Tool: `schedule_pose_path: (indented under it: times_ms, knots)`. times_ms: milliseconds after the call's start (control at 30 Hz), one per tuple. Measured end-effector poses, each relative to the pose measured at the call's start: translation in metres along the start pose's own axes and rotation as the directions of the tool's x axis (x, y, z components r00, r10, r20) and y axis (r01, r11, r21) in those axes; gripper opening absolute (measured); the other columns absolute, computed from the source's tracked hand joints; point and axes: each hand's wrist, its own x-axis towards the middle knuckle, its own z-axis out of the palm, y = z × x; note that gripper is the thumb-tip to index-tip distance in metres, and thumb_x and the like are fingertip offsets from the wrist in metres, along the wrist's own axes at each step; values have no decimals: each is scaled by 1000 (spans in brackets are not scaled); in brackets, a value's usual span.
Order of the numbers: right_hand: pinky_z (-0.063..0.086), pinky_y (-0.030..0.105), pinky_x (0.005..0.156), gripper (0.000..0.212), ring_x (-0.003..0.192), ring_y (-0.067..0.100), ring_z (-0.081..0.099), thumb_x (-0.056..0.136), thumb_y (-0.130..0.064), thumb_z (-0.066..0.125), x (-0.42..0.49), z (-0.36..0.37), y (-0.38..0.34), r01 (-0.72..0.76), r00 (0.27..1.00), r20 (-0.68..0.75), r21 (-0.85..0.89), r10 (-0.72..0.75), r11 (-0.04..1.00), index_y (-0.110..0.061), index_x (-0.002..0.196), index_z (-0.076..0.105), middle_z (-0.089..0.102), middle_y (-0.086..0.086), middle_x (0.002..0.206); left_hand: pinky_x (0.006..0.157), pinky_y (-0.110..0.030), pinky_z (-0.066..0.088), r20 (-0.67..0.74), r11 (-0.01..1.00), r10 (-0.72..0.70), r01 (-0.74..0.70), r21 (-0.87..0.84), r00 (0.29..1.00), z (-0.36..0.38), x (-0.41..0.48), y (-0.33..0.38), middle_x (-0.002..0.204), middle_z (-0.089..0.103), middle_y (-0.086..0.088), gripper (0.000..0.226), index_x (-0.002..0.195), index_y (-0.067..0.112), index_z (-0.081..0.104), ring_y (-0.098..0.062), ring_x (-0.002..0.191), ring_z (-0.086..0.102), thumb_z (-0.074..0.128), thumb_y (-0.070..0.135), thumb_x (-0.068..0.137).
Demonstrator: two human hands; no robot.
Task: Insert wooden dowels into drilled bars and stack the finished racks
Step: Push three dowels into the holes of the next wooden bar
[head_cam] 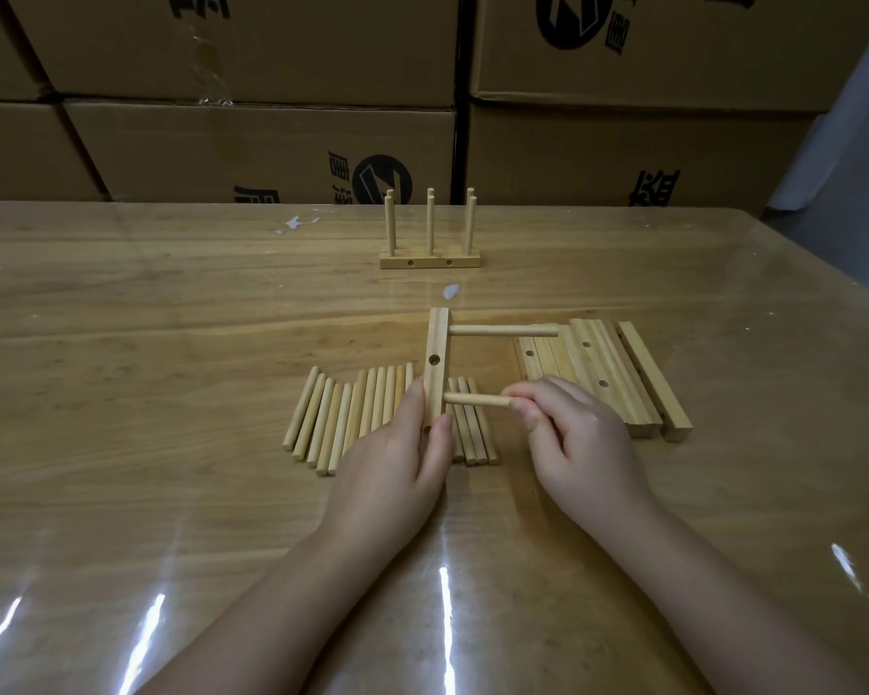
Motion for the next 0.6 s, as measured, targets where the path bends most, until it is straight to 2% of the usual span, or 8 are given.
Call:
schedule_pose_path:
  times_ms: [133, 233, 333, 467, 600]
  knots:
    - [34, 11, 66, 30, 75, 2, 45, 92, -32, 47, 1, 0, 1, 105, 994, -2, -89, -106, 990, -12, 101, 67, 52, -11, 83, 50, -33, 42, -17, 1000, 2, -2, 10, 1000, 2, 0, -1, 60, 55, 5, 53, 126, 10, 48, -12, 53, 55, 30, 45, 92]
    - [39, 22, 68, 28, 77, 13, 48, 91, -31, 51, 1, -1, 2, 189, 977, -52, -228, -206, 955, -11, 99, 69, 55, 1, 83, 49, -33, 40, -33, 999, 22, -20, 42, 999, 2, -1, 0, 60, 57, 5, 56, 131, 14, 46, -14, 53, 56, 27, 47, 90]
    - [44, 28, 68, 27, 77, 16, 51, 92, -25, 49, 0, 1, 1, 268, 955, -34, -322, -293, 908, -10, 103, 69, 57, 3, 85, 50, -34, 45, -30, 1000, 19, -18, 23, 999, 2, -1, 0, 58, 57, 7, 55, 137, 16, 42, -13, 52, 57, 31, 45, 91]
    - [45, 25, 63, 27, 72, 15, 53, 94, -24, 47, -1, 3, -2, 279, 956, 7, -313, -292, 908, -10, 101, 68, 57, 2, 82, 50, -34, 46, -19, 999, 45, -45, 20, 999, 2, -1, 1, 57, 51, 13, 52, 141, 18, 39, -13, 52, 56, 36, 41, 95]
    - [45, 23, 55, 28, 67, 14, 55, 93, -27, 46, 0, 3, -4, 255, 964, 4, -310, -266, 916, -11, 93, 68, 59, 0, 78, 49, -26, 39, -35, 998, 61, -62, -6, 998, 1, -2, 0, 54, 45, 17, 54, 142, 18, 41, -6, 49, 51, 41, 40, 92]
